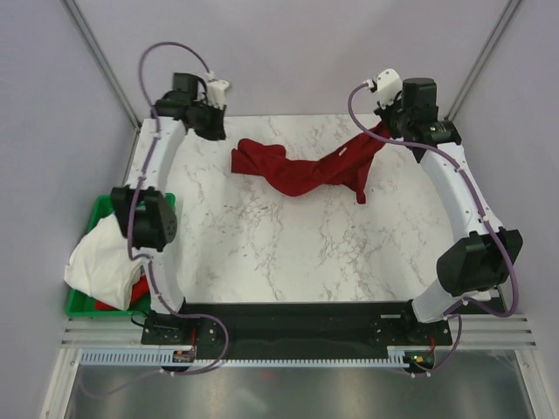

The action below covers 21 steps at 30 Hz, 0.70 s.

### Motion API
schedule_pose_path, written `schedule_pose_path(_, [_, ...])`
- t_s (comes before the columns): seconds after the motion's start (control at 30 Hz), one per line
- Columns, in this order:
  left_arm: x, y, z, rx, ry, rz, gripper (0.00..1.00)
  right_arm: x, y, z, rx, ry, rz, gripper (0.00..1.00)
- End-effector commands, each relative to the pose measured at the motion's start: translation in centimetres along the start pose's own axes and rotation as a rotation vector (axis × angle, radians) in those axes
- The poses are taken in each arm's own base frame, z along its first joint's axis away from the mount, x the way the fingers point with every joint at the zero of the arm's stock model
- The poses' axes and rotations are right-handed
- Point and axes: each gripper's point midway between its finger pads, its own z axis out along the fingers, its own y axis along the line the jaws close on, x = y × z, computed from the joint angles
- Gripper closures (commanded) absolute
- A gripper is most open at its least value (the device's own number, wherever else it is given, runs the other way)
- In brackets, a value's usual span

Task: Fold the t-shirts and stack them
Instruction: Flatten the tshirt out

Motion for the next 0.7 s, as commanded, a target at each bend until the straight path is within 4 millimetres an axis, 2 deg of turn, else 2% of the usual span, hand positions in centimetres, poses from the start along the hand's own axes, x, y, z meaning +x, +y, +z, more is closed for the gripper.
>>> schedule_pose_path(0.0, [-5.9,-0.7,-12.5,-0.056,-0.270,0.046,0.98,-4.3,-4.2,-3.3,0.123,-0.151,0.102,1.00])
schedule_pose_path(0.03, [-5.2,-0.5,-13.2,-0.063,-0.266,0.038,0.98,-4.1,-4.1,-3.5,0.120,-0.152,0.107,1.00])
schedule_pose_path(0.07, [-5.3,-1.2,-15.1,-0.073,-0.287,0.048,0.98,-4.1,-4.1,-3.9,0.122,-0.158,0.116,1.00])
schedule_pose_path(0.1, [-4.8,-1.5,-15.7,-0.071,-0.284,0.053,0.98,-4.4,-4.4,-4.9,0.130,-0.176,0.125,1.00])
schedule_pose_path(0.17, [-3.1,-1.9,-16.1,-0.070,-0.255,0.060,0.98,-3.9,-4.4,-5.5,0.133,-0.174,0.137,1.00])
schedule_pose_path(0.2, [-3.1,-2.4,-17.9,-0.087,-0.283,0.078,0.98,-4.0,-4.7,-6.6,0.142,-0.192,0.153,1.00])
schedule_pose_path(0.23, [-2.4,-2.7,-17.8,-0.081,-0.272,0.077,0.98,-3.7,-4.4,-6.9,0.133,-0.192,0.155,1.00])
schedule_pose_path(0.3, [-2.2,-3.6,-19.1,-0.078,-0.296,0.097,0.98,-3.6,-4.1,-8.1,0.118,-0.209,0.162,1.00])
schedule_pose_path(0.37, [-0.9,-4.1,-17.9,-0.035,-0.261,0.083,0.98,-2.1,-2.8,-7.7,0.081,-0.169,0.164,1.00])
schedule_pose_path(0.4, [-0.3,-4.6,-17.2,0.004,-0.247,0.074,0.93,-1.5,-2.4,-7.8,0.073,-0.160,0.166,1.00])
schedule_pose_path(0.43, [0.8,-4.7,-15.2,0.040,-0.200,0.050,0.83,-0.4,-1.4,-7.3,0.048,-0.136,0.167,1.00])
schedule_pose_path(0.5, [1.4,-4.8,-13.0,0.066,-0.158,0.032,0.61,0.4,-0.5,-6.9,0.020,-0.119,0.170,1.00])
schedule_pose_path(0.53, [1.8,-5.0,-10.5,0.093,-0.116,0.029,0.57,0.6,-0.2,-6.8,0.010,-0.116,0.174,1.00])
schedule_pose_path(0.6, [2.0,-5.1,-8.1,0.108,-0.074,0.055,0.53,0.7,0.4,-6.6,-0.020,-0.117,0.174,1.00])
schedule_pose_path(0.63, [1.0,-5.9,-7.2,0.122,-0.076,0.077,0.52,0.7,0.5,-6.6,-0.026,-0.117,0.171,1.00])
schedule_pose_path(0.67, [1.8,-5.9,-4.5,0.148,-0.022,0.067,0.51,0.9,0.7,-6.3,-0.033,-0.110,0.171,1.00])
